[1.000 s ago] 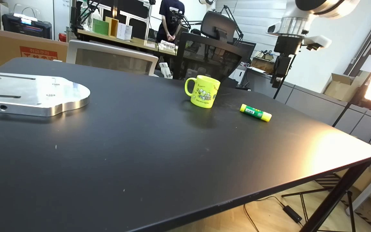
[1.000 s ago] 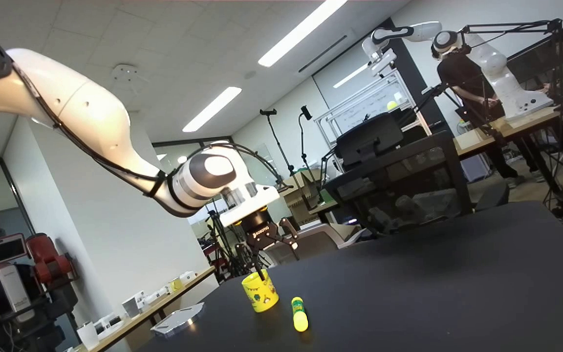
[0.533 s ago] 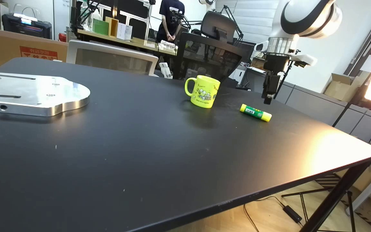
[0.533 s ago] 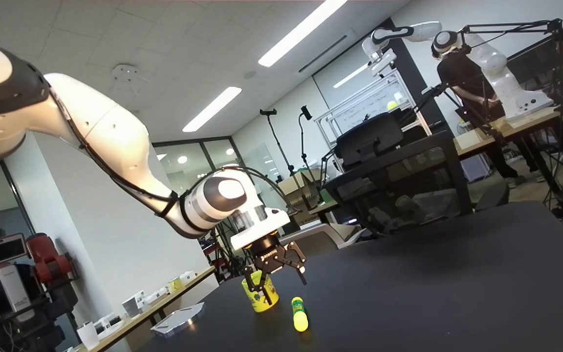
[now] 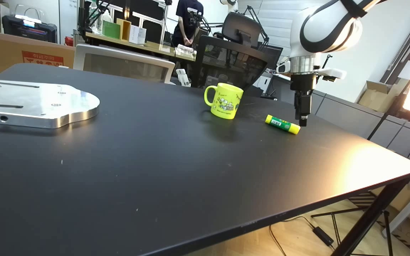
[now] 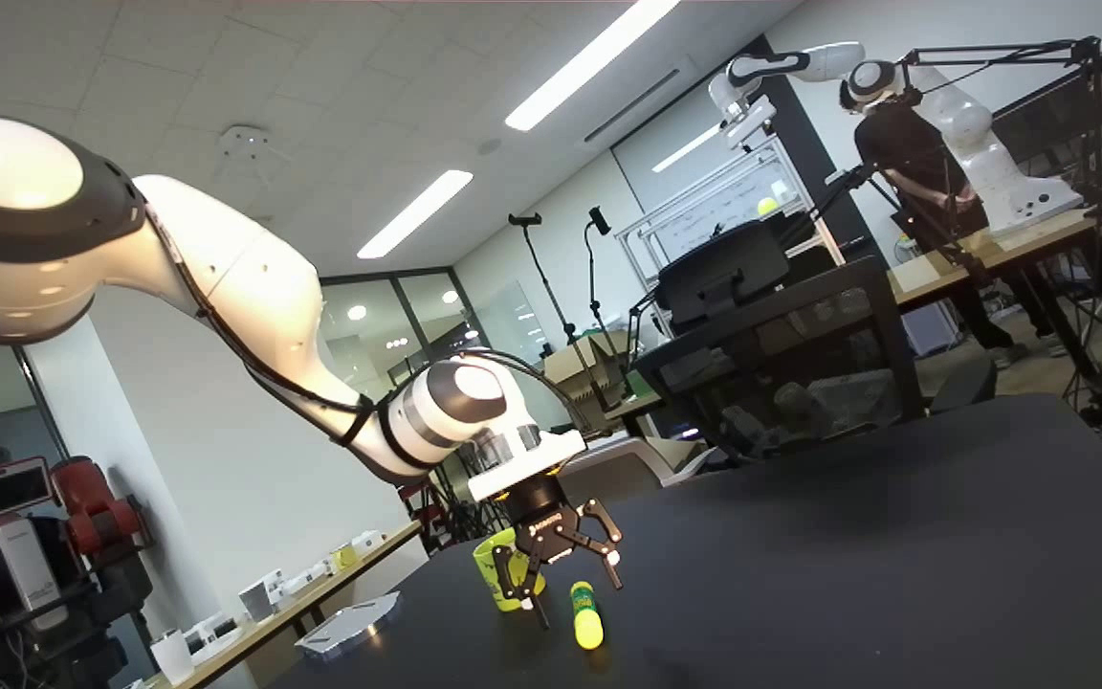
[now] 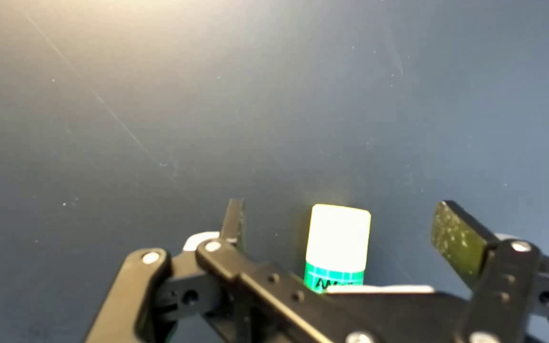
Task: Take the gluestick from the table and put it in the yellow cup then remove it and put it on the table then put it back in the yellow cup
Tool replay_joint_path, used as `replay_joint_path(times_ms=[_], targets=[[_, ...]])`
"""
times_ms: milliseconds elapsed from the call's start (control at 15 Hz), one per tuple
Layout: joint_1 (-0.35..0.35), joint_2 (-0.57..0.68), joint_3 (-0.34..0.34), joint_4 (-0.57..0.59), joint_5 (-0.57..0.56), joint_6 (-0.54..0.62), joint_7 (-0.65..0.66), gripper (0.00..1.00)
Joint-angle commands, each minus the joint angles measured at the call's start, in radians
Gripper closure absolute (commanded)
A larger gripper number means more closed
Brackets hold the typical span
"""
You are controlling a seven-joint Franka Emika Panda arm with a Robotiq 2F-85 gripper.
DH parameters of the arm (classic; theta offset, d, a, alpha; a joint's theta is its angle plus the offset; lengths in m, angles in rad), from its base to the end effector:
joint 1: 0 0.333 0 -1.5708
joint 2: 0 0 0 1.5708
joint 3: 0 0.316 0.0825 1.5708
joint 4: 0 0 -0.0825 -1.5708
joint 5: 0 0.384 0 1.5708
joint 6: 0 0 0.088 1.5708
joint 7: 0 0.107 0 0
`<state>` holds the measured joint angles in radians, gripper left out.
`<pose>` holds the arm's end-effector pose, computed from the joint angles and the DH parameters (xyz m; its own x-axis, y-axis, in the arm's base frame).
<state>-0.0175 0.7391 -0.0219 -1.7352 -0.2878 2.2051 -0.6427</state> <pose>0.6330 -0.0339 0.1350 0.6461 0.6830 -0.3406 0.7219 -0.6918 -0.0179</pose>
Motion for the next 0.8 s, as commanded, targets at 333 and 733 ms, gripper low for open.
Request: replay_joint_path(times_ms=[333, 733], targets=[[0.013, 0.086, 0.005, 0.106, -0.037, -0.063, 0.059, 0.0], [0.014, 0.111, 0.008, 0.128, -0.031, -0.057, 0.062, 0.55]])
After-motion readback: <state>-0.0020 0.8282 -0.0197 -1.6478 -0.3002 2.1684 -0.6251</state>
